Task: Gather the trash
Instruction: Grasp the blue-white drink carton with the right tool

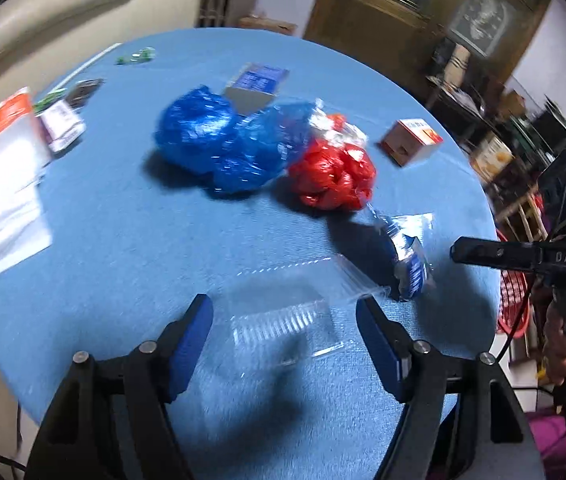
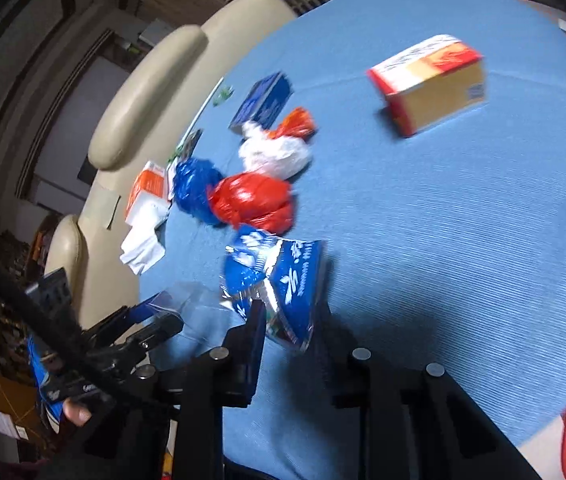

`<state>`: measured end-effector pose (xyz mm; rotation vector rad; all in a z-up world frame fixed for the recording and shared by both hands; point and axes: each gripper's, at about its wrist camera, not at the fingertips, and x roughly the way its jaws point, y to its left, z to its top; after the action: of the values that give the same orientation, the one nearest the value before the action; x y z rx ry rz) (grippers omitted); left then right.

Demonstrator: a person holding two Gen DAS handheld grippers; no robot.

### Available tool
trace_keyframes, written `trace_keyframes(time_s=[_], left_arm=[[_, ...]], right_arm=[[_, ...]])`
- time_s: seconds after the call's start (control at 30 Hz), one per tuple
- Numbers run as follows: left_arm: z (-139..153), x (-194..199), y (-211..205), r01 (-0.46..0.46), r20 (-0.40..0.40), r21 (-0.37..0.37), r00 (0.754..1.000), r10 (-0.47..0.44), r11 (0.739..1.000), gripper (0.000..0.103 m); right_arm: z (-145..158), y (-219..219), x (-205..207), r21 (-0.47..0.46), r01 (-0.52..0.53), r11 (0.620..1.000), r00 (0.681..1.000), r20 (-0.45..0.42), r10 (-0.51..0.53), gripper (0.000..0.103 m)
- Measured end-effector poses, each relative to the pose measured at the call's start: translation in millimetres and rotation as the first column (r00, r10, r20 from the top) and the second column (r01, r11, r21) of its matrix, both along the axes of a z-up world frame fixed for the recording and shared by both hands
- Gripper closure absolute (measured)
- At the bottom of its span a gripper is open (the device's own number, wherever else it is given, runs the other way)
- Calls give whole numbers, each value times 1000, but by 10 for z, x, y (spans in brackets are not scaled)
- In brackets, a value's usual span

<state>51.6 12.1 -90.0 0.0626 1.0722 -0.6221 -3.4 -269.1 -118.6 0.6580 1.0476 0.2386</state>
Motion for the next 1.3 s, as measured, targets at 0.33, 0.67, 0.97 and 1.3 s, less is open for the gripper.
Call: trace_keyframes(time_s=[0.33, 0.67, 0.97, 1.3], left_arm=[[-186, 147, -85, -54, -104, -50, 993, 49, 997, 28], [-205, 84, 95, -110, -77, -75, 992, 104, 991, 61], [-127, -32, 468, -170, -67, -104, 984, 164, 980, 73], [124, 6, 407, -101, 15, -110, 994, 104, 989, 32]], right_arm=[[138, -132, -50, -10, 75, 997, 997, 22, -75, 16], [190, 395, 119, -180, -84, 980, 990, 96, 102, 16], [-95, 854, 334, -388, -216, 896, 965, 57, 257, 53], [56, 406, 35, -259, -109, 960, 987, 89, 137, 54]])
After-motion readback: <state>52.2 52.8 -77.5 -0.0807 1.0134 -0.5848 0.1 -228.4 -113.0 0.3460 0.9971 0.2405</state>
